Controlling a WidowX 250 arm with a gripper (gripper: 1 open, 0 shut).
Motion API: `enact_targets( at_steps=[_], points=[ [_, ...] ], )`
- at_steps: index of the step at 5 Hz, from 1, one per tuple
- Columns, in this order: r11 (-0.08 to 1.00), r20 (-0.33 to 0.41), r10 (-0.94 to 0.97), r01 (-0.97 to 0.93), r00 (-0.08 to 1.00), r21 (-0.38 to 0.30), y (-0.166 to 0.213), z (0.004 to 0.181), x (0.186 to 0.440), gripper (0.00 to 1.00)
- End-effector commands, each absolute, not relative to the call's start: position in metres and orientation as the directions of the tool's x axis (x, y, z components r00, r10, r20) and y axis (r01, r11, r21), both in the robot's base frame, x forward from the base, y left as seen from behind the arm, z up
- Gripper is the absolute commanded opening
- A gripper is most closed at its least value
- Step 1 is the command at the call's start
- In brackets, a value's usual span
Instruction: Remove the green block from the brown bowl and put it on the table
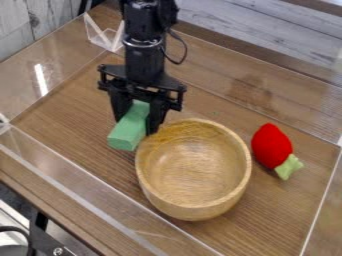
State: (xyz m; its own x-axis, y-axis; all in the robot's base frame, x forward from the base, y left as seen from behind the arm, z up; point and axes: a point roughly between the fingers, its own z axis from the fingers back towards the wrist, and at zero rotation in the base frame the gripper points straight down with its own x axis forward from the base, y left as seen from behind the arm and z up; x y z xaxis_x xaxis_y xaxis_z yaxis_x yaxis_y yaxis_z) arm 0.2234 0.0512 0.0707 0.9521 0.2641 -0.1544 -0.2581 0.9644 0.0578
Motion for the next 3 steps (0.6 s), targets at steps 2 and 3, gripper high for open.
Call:
enact_targets(
  at_steps=[2,3],
  points=[
    [0.966,-0.118,0.257,-0.251,0.959,0.061,0.0634,0.0768,0.2311,0.0],
    [0.967,-0.124,0.251,-0.245,0.96,0.066,0.0682,0.0737,0.2302,0.0]
  ],
)
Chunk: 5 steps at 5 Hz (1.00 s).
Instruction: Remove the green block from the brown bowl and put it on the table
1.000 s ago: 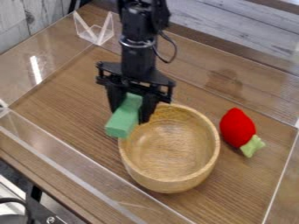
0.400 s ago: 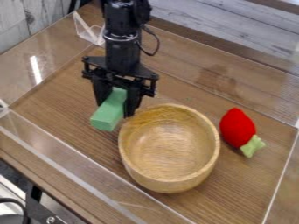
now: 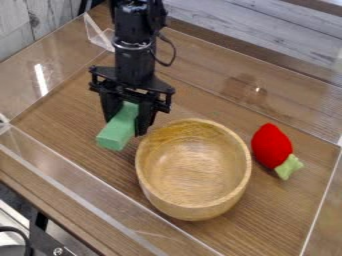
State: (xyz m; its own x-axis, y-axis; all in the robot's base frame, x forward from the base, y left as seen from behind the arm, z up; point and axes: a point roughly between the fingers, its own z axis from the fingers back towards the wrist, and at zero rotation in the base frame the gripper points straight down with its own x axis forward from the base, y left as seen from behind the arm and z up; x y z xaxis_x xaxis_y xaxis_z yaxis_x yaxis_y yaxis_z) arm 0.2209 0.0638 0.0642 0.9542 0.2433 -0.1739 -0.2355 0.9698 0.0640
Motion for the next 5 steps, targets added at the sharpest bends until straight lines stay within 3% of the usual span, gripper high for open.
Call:
enact_targets(
  at_steps=[1,2,3,5],
  points=[
    [0.968,-0.129,0.249,-0.242,0.96,0.071,0.073,0.07,0.229,0.0],
    [0.967,-0.134,0.25,-0.242,0.959,0.075,0.077,0.068,0.228,0.0],
    [0.965,-0.13,0.262,-0.257,0.956,0.055,0.081,0.072,0.229,1.0],
    [0.964,-0.133,0.266,-0.265,0.955,0.027,0.085,0.078,0.227,1.0]
  ],
)
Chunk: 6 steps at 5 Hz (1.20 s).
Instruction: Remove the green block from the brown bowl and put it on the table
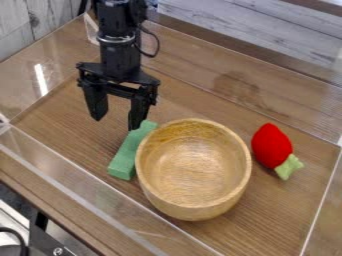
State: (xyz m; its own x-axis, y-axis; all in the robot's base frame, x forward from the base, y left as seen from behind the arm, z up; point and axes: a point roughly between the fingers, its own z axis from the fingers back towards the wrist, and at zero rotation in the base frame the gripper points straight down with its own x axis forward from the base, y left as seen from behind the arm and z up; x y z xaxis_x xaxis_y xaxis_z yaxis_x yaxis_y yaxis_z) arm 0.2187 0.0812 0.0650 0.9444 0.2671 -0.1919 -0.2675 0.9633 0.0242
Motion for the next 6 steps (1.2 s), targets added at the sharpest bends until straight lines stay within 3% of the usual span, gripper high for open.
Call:
enact_targets(
  at_steps=[1,6],
  points=[
    [0.964,-0.129,0.265,-0.266,0.955,0.01,0.087,0.083,0.226,1.0],
    [0.952,-0.009,0.3,-0.3,0.954,-0.063,0.108,0.112,0.228,1.0]
  ],
)
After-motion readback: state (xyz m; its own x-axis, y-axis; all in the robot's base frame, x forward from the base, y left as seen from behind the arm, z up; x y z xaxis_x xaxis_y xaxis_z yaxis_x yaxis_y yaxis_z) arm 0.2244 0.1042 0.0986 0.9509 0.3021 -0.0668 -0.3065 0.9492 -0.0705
